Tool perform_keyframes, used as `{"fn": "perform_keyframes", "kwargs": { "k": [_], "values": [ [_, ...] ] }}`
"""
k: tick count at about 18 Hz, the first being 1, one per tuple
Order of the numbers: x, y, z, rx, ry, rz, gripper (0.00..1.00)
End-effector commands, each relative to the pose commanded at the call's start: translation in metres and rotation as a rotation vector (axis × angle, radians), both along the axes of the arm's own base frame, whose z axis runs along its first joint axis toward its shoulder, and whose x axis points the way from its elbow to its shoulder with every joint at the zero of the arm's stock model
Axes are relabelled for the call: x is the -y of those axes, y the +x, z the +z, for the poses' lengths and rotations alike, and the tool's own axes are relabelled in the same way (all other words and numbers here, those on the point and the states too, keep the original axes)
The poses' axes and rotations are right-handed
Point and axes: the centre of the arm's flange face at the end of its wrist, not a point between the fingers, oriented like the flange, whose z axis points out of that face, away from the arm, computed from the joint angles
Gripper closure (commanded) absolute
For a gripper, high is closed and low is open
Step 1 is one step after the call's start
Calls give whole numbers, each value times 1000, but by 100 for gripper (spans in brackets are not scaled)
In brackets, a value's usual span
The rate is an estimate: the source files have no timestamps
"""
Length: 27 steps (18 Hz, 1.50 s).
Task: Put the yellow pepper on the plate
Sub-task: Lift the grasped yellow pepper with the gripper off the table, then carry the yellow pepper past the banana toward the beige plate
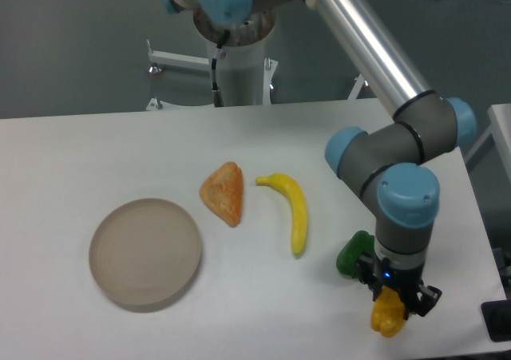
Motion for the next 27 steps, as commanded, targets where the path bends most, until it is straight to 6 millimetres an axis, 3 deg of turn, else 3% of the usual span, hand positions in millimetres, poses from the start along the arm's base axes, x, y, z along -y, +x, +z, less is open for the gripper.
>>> {"fn": "perform_keyframes", "kwargs": {
  "k": [5, 10, 14, 15, 17, 20, 23, 27],
  "values": [
    [31, 71, 38, 97, -65, 77, 48],
    [28, 143, 72, 193, -72, 301, 48],
    [11, 204, 59, 266, -84, 455, 48],
    [5, 221, 48, 280, -96, 504, 48],
    [0, 233, 37, 295, -105, 543, 48],
    [-10, 267, 21, 311, -122, 610, 48],
    [-15, 308, 4, 346, -155, 624, 48],
    [-30, 355, -4, 343, -131, 563, 48]
  ]
}}
